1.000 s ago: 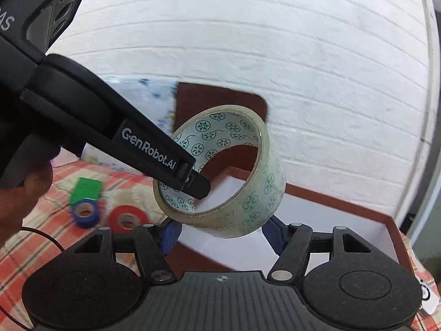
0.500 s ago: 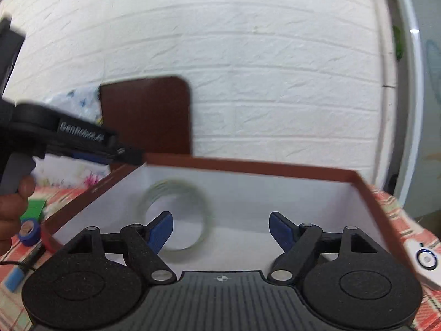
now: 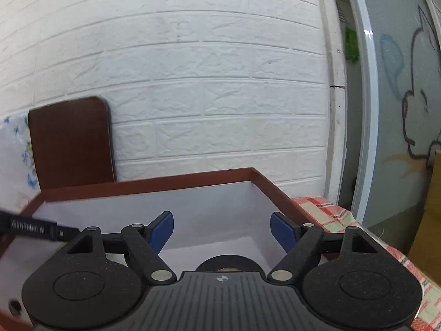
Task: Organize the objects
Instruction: 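Carry the clear tape roll over the brown box and release it inside, then move the right gripper to the red tape roll and grasp it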
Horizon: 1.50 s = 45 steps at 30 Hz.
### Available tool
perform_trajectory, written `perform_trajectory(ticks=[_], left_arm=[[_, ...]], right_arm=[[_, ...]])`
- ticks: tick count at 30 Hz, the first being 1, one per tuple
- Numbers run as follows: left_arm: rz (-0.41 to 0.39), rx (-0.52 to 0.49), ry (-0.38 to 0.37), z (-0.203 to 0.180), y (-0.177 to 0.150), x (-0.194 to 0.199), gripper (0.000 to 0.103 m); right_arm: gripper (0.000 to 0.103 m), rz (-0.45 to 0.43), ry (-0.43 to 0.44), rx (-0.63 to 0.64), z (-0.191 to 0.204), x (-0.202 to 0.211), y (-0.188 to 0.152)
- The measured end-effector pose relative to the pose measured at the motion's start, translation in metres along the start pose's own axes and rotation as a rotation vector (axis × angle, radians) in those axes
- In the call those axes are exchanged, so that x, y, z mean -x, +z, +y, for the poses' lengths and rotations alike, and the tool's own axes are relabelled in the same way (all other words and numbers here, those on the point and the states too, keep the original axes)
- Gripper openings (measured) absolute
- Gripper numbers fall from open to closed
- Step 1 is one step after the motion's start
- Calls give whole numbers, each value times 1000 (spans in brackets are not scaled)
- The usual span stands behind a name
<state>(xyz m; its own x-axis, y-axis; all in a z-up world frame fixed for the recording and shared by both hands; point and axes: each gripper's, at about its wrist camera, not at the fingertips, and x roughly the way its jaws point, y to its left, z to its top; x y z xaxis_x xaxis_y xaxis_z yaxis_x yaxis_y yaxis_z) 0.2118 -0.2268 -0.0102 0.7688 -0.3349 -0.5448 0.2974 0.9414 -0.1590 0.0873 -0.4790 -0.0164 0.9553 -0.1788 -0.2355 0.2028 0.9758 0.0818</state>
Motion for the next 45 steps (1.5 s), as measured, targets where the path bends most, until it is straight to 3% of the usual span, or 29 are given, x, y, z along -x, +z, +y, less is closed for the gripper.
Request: perform_trajectory(ticks=[2, 6, 8, 10, 15, 19, 22, 25, 30, 36, 40, 42, 43, 45], left_arm=[[18, -21, -24, 0, 0, 9, 63], [4, -71, -2, 6, -5, 48, 63], [10, -101, -16, 10, -13, 73, 73], [0, -104, -30, 14, -21, 99, 74], [-56, -123, -56, 36, -49, 161, 75], [26, -100, 38, 77, -85, 174, 75], [114, -36, 136, 121, -112, 175, 74], [141, 31, 228, 164, -135, 184, 75], [113, 99, 359, 214, -143, 193, 74], [123, 160, 422, 234, -127, 187, 74], [125, 166, 451, 238, -118, 186, 74], [130, 164, 463, 241, -115, 185, 74], [135, 165, 465, 242, -114, 185, 74], [143, 165, 470, 245, -113, 184, 74]], right_arm=[[78, -29, 32, -46, -2, 15, 4], [80, -99, 93, -33, 20, 66, 2], [81, -112, 142, -20, 34, 91, -2], [82, -115, 181, -16, 48, 116, -7], [84, -56, 336, 23, 91, 164, -25], [84, 75, 431, 97, 133, 172, -52], [83, 192, 508, 112, 160, 166, -70], [82, 269, 530, 198, 191, 154, -82], [81, 230, 505, 334, 239, 123, -73], [75, 276, 475, 307, 276, 53, -56], [84, 373, 431, 290, 296, -3, -60], [81, 408, 449, 249, 296, -19, -63], [73, 438, 471, 206, 294, -24, -62], [73, 478, 466, 157, 291, -22, -59]])
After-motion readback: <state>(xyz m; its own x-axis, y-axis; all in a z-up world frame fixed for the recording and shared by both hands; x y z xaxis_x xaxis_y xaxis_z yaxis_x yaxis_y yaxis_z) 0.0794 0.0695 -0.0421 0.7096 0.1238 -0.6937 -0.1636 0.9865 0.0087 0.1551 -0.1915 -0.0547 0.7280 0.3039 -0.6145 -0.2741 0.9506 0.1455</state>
